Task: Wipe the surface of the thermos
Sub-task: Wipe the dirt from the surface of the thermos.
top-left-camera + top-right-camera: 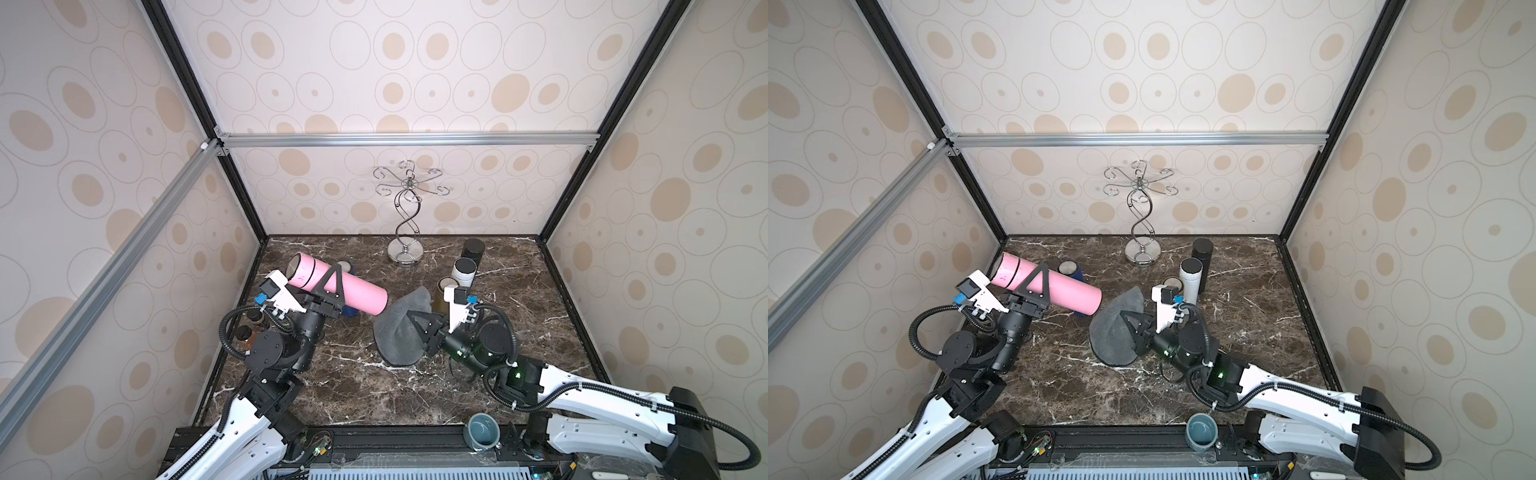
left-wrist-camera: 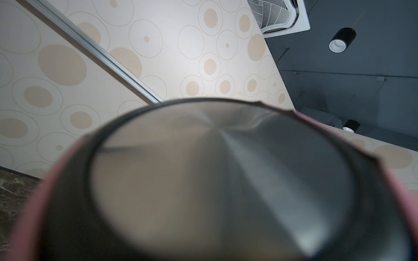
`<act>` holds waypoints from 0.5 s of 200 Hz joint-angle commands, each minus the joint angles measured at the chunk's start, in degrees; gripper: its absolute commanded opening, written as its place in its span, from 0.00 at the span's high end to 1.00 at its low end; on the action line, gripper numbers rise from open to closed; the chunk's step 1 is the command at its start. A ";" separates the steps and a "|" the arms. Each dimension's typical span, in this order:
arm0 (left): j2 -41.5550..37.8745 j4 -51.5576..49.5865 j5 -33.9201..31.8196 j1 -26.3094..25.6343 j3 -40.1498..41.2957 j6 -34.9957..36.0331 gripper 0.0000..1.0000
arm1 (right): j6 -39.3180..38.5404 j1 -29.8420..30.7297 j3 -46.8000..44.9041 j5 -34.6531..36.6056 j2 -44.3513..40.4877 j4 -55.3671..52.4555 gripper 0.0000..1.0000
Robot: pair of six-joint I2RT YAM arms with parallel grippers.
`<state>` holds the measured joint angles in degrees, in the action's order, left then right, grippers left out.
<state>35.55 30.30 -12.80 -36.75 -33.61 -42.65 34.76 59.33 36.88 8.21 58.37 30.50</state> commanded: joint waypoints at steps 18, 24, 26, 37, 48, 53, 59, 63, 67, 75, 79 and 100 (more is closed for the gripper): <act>-1.34 8.89 5.26 -0.12 -1.06 -5.52 1.00 | 8.42 -3.35 1.34 -12.36 2.51 12.10 1.00; -1.32 10.00 5.68 -0.14 -0.69 -5.92 1.00 | 8.69 -3.42 1.76 -13.16 3.11 12.75 1.00; -1.28 10.29 5.85 -0.20 -0.57 -6.16 1.00 | 8.73 -3.43 1.89 -13.49 3.34 13.09 1.00; -0.81 12.13 6.50 -0.16 0.23 -7.32 1.00 | 9.92 -3.43 2.73 -15.47 5.04 14.92 1.00; 0.13 12.83 7.25 -0.15 0.38 -7.93 1.00 | 11.03 -3.43 3.78 -18.25 7.14 17.20 1.00; 0.59 13.04 7.53 -0.15 0.46 -8.24 1.00 | 11.87 -3.43 4.43 -19.24 7.98 17.41 1.00; 0.97 13.71 7.78 -0.13 0.68 -8.49 1.00 | 12.64 -3.43 5.18 -20.52 8.88 17.20 1.00; 1.21 14.23 7.91 -0.15 0.92 -8.63 1.00 | 12.97 -3.39 5.60 -21.59 9.66 17.03 1.00; 1.40 14.56 7.96 -0.13 1.10 -8.91 1.00 | 13.12 -3.41 6.21 -22.61 10.38 16.85 1.00; 1.78 14.86 8.05 -0.08 1.09 -8.94 1.00 | 13.75 -3.43 6.81 -24.14 11.57 16.37 1.00; 1.87 14.94 8.05 0.00 1.16 -8.94 1.00 | 14.20 -3.31 6.96 -24.66 12.15 16.10 1.00; 1.50 15.17 7.70 -0.04 1.13 -8.30 1.00 | 15.32 -3.09 5.78 -25.82 13.50 15.41 1.00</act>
<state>37.01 40.34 -9.10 -36.05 -32.14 -47.81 46.57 55.05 41.78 -9.93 70.06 44.12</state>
